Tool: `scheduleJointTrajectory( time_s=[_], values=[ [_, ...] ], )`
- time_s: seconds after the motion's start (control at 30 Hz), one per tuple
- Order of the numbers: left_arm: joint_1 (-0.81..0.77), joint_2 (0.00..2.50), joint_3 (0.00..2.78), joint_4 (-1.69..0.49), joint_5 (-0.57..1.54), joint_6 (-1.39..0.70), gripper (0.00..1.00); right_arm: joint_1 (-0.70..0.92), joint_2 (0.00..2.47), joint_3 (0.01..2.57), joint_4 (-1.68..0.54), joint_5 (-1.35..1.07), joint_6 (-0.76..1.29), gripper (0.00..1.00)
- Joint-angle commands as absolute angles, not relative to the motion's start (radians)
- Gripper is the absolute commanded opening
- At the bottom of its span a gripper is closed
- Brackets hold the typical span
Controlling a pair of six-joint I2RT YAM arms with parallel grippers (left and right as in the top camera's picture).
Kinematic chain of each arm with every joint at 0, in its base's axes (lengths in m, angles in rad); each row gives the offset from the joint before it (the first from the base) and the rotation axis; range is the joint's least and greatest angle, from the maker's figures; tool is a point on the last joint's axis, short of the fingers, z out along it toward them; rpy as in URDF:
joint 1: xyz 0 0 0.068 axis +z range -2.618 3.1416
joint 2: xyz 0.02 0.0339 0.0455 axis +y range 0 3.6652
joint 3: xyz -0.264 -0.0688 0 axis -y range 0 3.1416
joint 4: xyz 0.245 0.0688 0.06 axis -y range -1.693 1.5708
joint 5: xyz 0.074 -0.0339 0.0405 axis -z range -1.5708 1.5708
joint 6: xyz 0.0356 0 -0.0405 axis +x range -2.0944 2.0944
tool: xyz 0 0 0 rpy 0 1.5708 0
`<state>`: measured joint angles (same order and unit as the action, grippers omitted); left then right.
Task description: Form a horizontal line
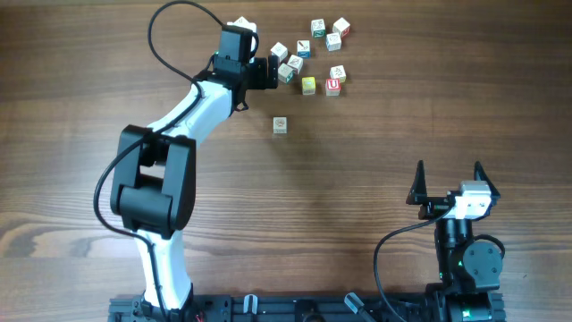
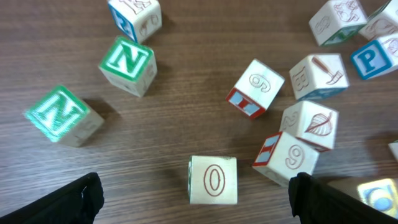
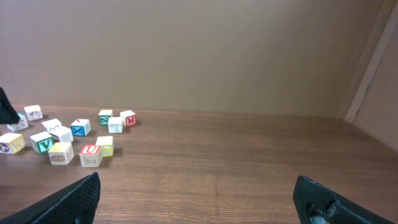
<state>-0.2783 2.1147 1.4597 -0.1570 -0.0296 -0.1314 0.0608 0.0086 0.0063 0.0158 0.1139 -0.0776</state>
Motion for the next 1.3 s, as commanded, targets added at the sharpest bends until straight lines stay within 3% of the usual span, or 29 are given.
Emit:
scheduleJointTrajectory(
  time_s=[0.0,0.57,0.77,1.03,1.27],
  values=[
    [-0.273,2.159,1.471,-0.122,-0.011,-0.108,0.98,0.062,0.01,0.005,0.02,0.133,-0.09,1.0],
    [-0.278,2.222,1.471,-0.026,-0.012,-0.011,0.85,0.062,0.01,0.005,0.02,0.133,-0.09,1.0],
    [-0.278,2.227,1.471,-0.025,-0.012,-0.004,0.72,0.062,0.01,0.005,0.02,0.133,-0.09,1.0],
    [-0.278,2.272,1.471,0.002,-0.011,-0.004,0.8,0.062,0.01,0.005,0.02,0.133,-0.091,1.0],
    [-0.279,2.273,1.471,0.036,-0.012,-0.004,0.69,0.062,0.01,0.005,0.02,0.133,-0.091,1.0]
  ],
)
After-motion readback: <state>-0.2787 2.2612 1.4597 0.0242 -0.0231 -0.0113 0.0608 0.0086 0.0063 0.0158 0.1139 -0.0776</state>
